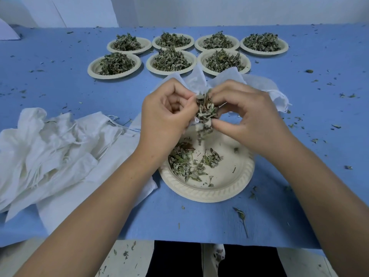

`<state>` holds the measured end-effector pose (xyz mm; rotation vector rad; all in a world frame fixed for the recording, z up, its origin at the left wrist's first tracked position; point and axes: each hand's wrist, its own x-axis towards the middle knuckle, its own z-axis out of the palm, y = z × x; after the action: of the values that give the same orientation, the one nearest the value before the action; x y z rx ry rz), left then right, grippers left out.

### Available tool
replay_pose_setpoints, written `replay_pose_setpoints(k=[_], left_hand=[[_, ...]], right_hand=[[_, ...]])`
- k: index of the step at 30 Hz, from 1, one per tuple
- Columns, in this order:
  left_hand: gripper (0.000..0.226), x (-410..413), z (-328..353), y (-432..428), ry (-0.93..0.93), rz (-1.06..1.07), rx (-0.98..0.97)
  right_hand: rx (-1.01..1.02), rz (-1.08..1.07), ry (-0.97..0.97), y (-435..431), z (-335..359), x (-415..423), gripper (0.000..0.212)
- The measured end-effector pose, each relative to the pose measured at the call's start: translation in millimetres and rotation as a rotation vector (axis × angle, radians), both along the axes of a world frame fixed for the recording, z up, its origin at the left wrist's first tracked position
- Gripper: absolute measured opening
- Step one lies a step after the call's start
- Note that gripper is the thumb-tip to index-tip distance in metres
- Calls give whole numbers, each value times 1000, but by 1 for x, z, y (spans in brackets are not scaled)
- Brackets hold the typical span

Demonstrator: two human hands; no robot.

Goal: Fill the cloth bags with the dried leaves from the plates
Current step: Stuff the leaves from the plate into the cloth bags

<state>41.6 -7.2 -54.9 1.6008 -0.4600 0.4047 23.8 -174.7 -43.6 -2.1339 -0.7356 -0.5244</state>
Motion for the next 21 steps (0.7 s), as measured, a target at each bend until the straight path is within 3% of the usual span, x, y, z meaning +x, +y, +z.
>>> replay_pose_setpoints(k=[5,8,13,16,21], left_hand=[[21,0,1,0,-3,27,-17],[20,0,1,0,-2,21,-10],[19,-1,1,1,-11,13,28],[20,-1,1,1,-10,11,18],[20,-3,-1,0,-11,-62,36]], right_hand=[[100,133,213,-13,8,0,44],[134,181,235,-14,9,-1,52],[163,114,-48,4,2,-4,23],[179,44,-101,7,-1,-7,12],[-53,-103,-195,13,-7,-6,4]])
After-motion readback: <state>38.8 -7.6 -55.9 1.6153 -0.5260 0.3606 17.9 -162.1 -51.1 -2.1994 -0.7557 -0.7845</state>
